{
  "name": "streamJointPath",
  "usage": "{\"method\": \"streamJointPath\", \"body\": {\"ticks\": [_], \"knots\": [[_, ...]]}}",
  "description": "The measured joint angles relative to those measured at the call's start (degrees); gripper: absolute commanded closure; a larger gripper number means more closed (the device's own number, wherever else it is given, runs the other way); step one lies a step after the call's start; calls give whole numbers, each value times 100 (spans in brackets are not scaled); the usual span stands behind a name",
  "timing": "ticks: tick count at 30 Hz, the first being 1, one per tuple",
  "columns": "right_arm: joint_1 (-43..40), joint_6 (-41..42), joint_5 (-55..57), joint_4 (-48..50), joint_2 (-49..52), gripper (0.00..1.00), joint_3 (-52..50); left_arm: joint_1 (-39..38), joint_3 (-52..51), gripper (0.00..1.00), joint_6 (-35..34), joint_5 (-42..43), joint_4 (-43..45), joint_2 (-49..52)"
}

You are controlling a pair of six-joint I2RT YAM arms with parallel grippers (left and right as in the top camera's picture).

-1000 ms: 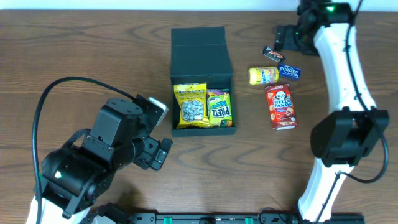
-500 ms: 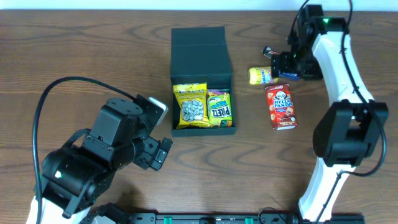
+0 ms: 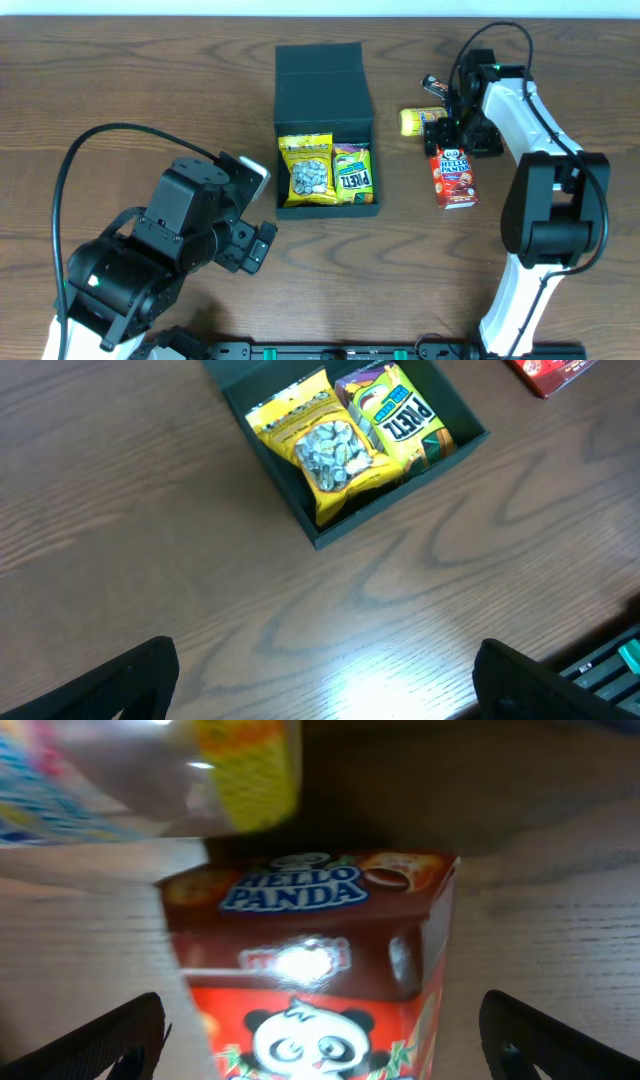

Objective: Pack container
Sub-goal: 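Move the right gripper to the red Hello Panda box and grasp it, then place the Hello Panda box into the black box and release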

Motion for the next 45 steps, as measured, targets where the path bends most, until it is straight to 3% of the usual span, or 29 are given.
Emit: {"method": "streamJointPath", "body": {"ticks": [13,19,24,31,35,45], "knots": [[103,0,238,737,-22,1,-667,0,0,5,0,0,-2,0],[138,76,221,822,-33,22,-697,0,0,5,0,0,-2,0],[140,195,232,807,-35,30,-697,0,0,5,0,0,-2,0],[221,413,271,459,-33,31,-678,0,0,5,0,0,-2,0],[369,516,280,0,-4,32,-400,0,0,5,0,0,-2,0],[1158,828,66,-1032,0,37,1578,0,0,5,0,0,-2,0]]}}
